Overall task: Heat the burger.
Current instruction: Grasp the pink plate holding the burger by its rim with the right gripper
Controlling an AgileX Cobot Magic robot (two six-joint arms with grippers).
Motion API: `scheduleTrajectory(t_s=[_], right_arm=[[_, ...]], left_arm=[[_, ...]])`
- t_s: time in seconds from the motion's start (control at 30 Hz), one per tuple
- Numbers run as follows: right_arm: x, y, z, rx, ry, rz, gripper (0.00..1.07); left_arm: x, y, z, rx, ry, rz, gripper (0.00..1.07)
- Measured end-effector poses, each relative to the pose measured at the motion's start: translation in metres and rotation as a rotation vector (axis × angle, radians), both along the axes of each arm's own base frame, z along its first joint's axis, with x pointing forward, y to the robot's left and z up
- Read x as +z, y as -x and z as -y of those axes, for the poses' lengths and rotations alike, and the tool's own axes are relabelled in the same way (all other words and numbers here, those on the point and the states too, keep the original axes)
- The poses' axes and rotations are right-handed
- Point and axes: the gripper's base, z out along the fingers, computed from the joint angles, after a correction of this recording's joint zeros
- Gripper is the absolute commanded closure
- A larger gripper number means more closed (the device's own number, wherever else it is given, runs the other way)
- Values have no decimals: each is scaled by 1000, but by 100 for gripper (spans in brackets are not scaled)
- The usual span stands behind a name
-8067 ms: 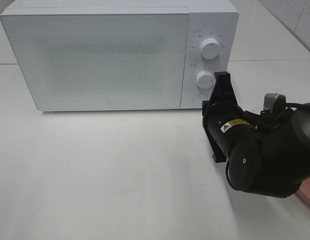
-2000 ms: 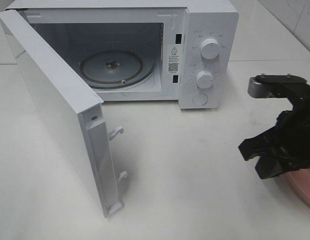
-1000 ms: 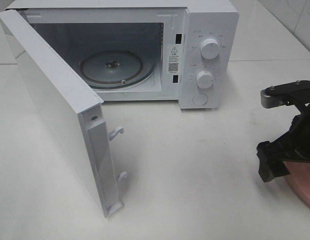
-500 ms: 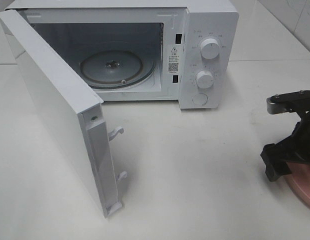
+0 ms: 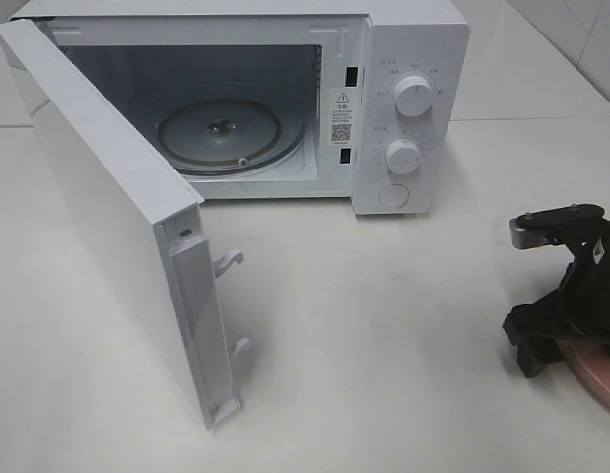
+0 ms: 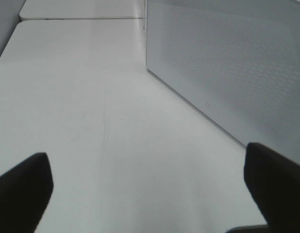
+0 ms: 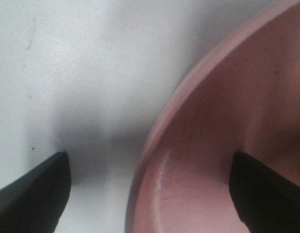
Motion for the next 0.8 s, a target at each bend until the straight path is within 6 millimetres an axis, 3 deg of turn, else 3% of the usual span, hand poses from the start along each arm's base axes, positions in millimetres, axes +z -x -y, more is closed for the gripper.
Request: scheduleTrajectory(t_s=[0.07,0.1,0.17,0.2,0.27,0.37,0.43,0.5,0.8], right_arm=[[0,0,0,2,2,0,36],[0,0,0,2,2,0,36],[0,0,0,3,3,-1,51],[0,0,0,3,3,-1,51],[0,0,1,4,4,0,77],[0,0,1,3,5,0,83],[1,-1,1,-2,4,-1,101],[2,0,1,-24,0,-1,107],[3,-1,1,-54,-3,7,107]], left_arm=[[0,0,0,0,0,0,6],[0,0,0,0,0,0,6],[0,0,0,0,0,0,6],[0,0,0,0,0,0,6],[0,0,0,0,0,0,6],[0,0,0,0,0,0,6],[0,0,0,0,0,0,6],[0,0,0,0,0,0,6],[0,0,0,0,0,0,6]])
